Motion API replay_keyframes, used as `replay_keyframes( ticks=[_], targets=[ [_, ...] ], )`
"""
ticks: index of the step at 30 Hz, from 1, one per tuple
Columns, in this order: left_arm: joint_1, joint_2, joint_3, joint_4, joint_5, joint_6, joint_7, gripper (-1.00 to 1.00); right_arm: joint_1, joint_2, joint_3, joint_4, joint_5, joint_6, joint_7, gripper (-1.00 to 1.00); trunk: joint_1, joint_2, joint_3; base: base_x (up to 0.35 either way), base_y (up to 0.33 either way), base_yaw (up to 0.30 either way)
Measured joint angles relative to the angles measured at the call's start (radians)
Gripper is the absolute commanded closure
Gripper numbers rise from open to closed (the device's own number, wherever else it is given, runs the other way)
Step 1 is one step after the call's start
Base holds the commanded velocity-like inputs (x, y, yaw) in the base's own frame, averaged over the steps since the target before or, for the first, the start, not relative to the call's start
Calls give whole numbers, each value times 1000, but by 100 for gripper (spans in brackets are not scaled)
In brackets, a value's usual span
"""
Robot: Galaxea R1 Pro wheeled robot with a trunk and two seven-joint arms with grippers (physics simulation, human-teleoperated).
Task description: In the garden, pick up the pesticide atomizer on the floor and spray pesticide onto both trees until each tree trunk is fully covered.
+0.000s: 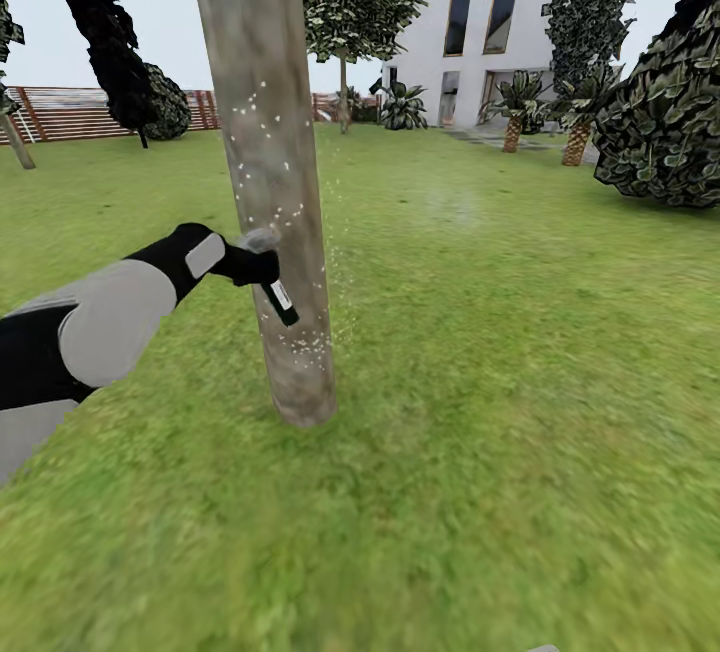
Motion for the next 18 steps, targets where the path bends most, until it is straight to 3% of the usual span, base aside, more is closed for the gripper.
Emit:
replay_keyframes(
  ticks=[3, 9, 11, 13, 16, 18],
  targets=[
    [26, -37, 1, 2, 0, -4, -1, 100, 0, 0, 0, 0, 0, 0, 0, -100, 0, 0, 0, 0, 0, 0],
    [85, -51, -2, 3, -1, -10, -1, 100, 0, 0, 0, 0, 0, 0, 0, -100, 0, 0, 0, 0, 0, 0],
    [98, -61, -1, 2, 0, -60, -1, 100, 0, 0, 0, 0, 0, 0, 0, -100, 0, 0, 0, 0, 0, 0],
    [103, -86, -51, 1, -52, -114, 0, 100, 0, 0, 0, 0, 0, 0, 0, -100, 0, 0, 0, 0, 0, 0],
    [105, -137, -77, 2, -140, -132, 3, 100, 0, 0, 0, 0, 0, 0, 0, -100, 0, 0, 0, 0, 0, 0],
    [122, -147, -87, 2, -184, -135, 5, 100, 0, 0, 0, 0, 0, 0, 0, -100, 0, 0, 0, 0, 0, 0]
  ],
)
